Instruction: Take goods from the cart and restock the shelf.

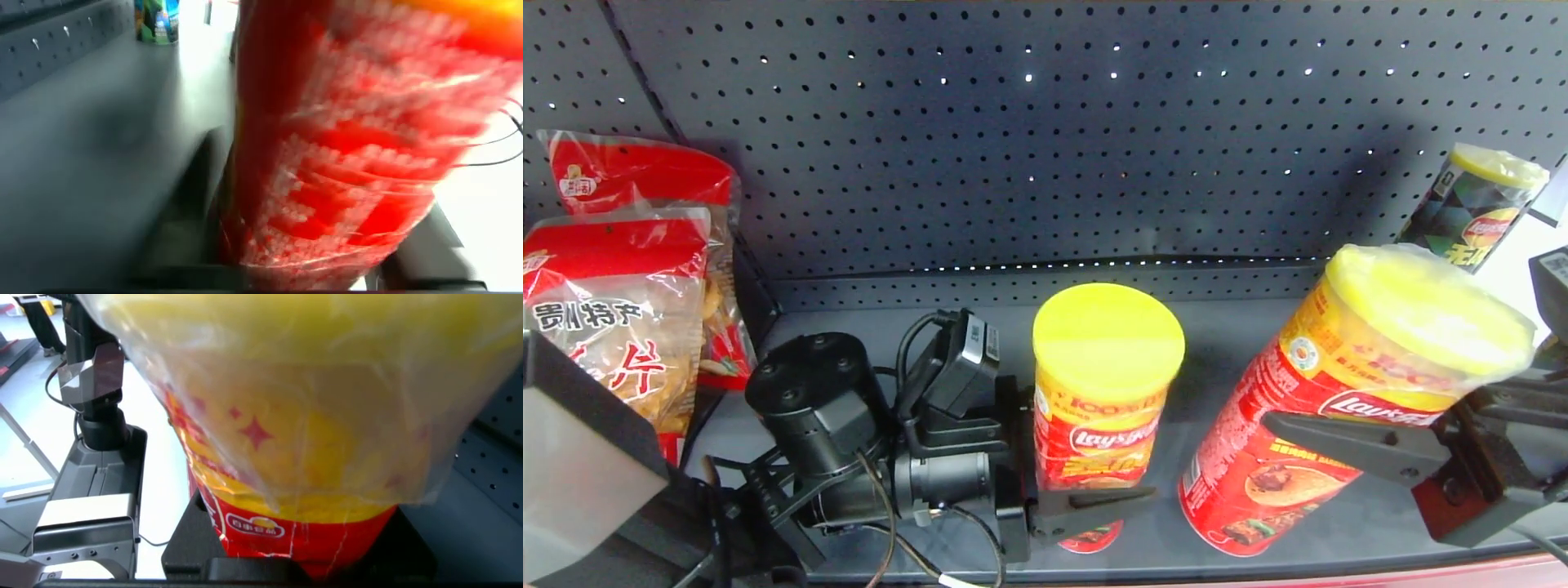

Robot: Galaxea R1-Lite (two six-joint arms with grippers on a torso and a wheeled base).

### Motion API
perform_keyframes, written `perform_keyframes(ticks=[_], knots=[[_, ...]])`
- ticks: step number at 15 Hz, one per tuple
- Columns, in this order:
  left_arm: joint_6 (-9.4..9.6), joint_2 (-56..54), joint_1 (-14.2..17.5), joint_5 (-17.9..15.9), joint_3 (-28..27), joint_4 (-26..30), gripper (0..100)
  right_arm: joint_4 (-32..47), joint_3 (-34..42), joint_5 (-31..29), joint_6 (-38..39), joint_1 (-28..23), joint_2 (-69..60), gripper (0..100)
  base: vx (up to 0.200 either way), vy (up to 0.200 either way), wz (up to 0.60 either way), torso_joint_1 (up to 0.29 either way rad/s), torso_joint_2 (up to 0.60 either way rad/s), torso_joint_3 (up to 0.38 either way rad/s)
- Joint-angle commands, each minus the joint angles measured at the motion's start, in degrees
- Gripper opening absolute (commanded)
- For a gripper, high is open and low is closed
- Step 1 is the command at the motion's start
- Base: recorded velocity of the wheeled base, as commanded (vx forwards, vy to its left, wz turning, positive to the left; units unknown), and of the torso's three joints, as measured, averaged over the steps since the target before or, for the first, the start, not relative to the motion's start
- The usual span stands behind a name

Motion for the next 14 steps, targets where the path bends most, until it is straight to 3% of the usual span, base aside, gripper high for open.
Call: perform_keyframes(ticks=[1,3,6,8,10,12,14], knots=[[-0.10,-0.33,0.16,0.04,0.12,-0.23,100,-0.03,0.06,0.03,-0.02,0.03,-0.01,0,0.000,0.000,0.00,0.000,0.00,0.000],[-0.19,-0.42,1.65,0.21,0.12,-0.23,100,-0.03,0.06,0.03,-0.02,0.03,-0.01,0,0.000,0.000,0.00,0.000,0.00,0.000],[-0.10,-2.70,7.10,0.56,1.88,-0.05,100,-0.03,0.06,0.03,-0.02,0.03,-0.10,0,0.000,0.000,0.00,0.000,0.00,0.000],[0.69,-7.54,7.45,-6.20,7.95,-0.32,100,-0.03,-0.11,0.03,-0.02,0.03,0.17,0,0.000,0.000,0.00,0.000,0.00,0.000],[2.80,-12.99,7.01,-9.02,13.83,-0.05,100,-0.03,-0.20,0.03,-0.02,-0.06,0.61,0,0.000,0.000,0.00,0.000,0.00,0.000],[2.71,-18.44,4.99,-9.02,15.94,0.12,100,-0.12,-0.38,0.03,-0.02,-0.06,1.22,0,0.000,0.000,0.00,0.000,0.00,0.000],[2.27,-23.62,5.43,-8.49,18.23,0.56,100,-0.12,-0.90,0.03,0.07,-0.32,1.66,0,0.000,0.000,0.00,0.000,0.00,0.000]])
